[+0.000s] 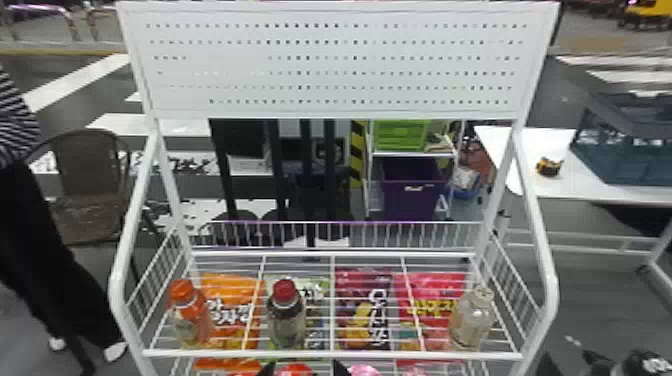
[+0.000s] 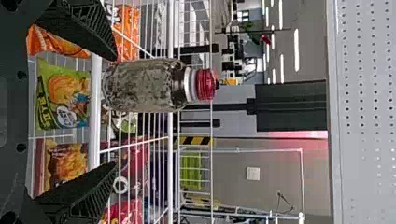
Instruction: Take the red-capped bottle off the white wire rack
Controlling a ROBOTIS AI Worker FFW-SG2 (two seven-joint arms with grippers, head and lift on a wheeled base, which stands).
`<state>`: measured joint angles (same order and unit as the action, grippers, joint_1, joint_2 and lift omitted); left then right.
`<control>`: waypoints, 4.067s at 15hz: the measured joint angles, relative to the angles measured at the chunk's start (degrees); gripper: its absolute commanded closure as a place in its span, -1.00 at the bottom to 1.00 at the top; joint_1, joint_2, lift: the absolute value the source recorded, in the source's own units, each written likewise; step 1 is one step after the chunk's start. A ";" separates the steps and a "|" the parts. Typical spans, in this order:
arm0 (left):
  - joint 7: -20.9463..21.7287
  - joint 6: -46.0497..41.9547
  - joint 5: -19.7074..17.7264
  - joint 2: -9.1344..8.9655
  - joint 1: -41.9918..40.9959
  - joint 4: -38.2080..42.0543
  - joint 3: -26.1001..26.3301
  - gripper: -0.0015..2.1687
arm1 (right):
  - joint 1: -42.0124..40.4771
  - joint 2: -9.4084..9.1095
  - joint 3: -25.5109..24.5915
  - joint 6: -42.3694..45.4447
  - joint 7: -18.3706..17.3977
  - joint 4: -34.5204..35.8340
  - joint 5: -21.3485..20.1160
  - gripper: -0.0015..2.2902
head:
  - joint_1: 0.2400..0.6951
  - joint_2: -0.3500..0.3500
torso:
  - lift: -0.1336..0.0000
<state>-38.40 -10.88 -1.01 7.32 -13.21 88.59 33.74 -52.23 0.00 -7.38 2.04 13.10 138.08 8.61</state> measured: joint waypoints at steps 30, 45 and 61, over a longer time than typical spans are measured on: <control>2.59 11.96 -4.32 2.63 5.53 12.31 -4.05 0.76 | -0.92 0.00 -1.00 -0.43 0.18 1.10 -0.09 -0.56 | 0.14 0.00 | 1.00; 15.52 25.98 -4.19 5.63 -14.87 39.46 -24.60 0.75 | -0.85 0.00 0.41 -0.25 0.26 1.06 -0.39 -0.56 | 0.14 0.00 | 1.00; 14.76 26.43 -3.68 5.39 -14.16 41.14 -23.09 0.75 | -0.59 0.00 0.20 -1.13 0.26 1.14 -0.26 -0.56 | 0.14 0.00 | 1.00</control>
<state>-23.64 15.55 -4.69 12.71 -27.37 129.74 10.65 -52.82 0.00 -7.18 0.91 13.36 139.22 8.35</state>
